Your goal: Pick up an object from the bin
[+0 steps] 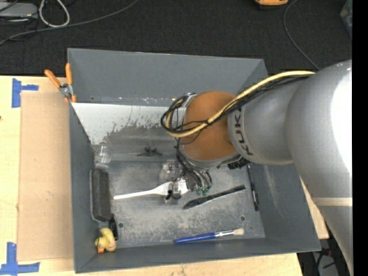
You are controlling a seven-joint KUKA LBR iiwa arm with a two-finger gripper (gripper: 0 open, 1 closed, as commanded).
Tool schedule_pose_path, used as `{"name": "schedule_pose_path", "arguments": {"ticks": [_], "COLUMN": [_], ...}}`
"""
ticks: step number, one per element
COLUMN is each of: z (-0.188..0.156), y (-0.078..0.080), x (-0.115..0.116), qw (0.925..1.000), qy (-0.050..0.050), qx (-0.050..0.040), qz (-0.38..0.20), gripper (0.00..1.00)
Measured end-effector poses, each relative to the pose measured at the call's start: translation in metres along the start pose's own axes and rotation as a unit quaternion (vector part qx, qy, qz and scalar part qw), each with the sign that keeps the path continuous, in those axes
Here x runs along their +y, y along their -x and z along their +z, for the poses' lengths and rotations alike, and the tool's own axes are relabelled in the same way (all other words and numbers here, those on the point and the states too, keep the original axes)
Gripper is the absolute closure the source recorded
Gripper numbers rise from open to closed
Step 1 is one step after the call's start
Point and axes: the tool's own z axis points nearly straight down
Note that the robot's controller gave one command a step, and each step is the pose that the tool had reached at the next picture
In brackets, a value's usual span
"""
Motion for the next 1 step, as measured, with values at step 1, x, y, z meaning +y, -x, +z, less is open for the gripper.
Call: {"name": "schedule_pose_path", "arguments": {"ticks": [1], "z": [-0.0300], "y": [-0.0027], "x": [-0.0002], "qw": [1.0000], "qy": [-0.001], "qx": [0.0050], "qz": [0.001], "gripper": [1.00]}}
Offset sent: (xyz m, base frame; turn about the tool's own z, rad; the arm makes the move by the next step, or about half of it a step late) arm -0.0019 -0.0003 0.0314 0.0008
